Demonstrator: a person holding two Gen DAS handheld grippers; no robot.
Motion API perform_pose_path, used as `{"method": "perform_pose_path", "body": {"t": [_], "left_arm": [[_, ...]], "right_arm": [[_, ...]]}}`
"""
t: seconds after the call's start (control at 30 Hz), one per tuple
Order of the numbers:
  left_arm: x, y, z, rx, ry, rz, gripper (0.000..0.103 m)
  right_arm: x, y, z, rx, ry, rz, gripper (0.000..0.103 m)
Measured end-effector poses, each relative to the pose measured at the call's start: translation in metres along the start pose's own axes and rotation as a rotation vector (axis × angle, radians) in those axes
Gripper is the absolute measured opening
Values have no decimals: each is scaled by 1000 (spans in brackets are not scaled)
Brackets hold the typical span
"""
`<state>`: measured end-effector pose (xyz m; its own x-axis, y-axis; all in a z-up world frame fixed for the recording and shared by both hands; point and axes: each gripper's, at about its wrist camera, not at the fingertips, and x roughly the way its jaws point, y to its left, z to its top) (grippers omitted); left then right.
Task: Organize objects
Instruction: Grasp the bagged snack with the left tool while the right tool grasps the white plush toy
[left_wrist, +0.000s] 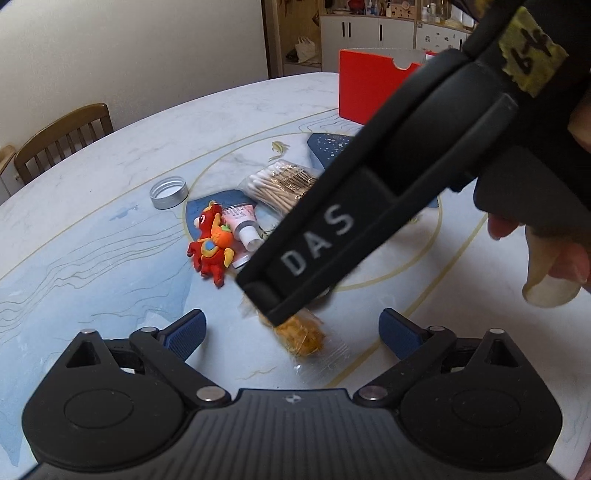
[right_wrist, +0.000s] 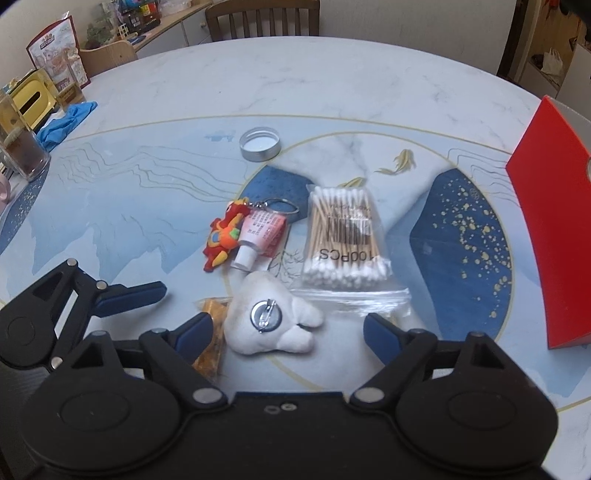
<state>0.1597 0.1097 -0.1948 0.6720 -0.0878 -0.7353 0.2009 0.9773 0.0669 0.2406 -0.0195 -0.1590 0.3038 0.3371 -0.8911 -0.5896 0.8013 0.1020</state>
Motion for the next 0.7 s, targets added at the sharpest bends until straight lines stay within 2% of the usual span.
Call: {"method": "perform_pose_path", "body": {"t": [0.17,0.3,0.37,0.53,0.7], "left_arm": [[0,-2,1,-10,-14,-20,80],[-2,0,0,-28,-16,-7,71],[-2,2,0,-41,-18,1,61],[-3,7,1,-61,-17,20,43],[-7,9,-2,-60,-13,29,32]], "right_arm": [[2,3,2,25,8,19,83],[3,2,5,44,10,37,74],[3,2,6,50,9,39,72],[4,0,6,76,11,53,63],[5,-3,5,103,15,57,57]]}}
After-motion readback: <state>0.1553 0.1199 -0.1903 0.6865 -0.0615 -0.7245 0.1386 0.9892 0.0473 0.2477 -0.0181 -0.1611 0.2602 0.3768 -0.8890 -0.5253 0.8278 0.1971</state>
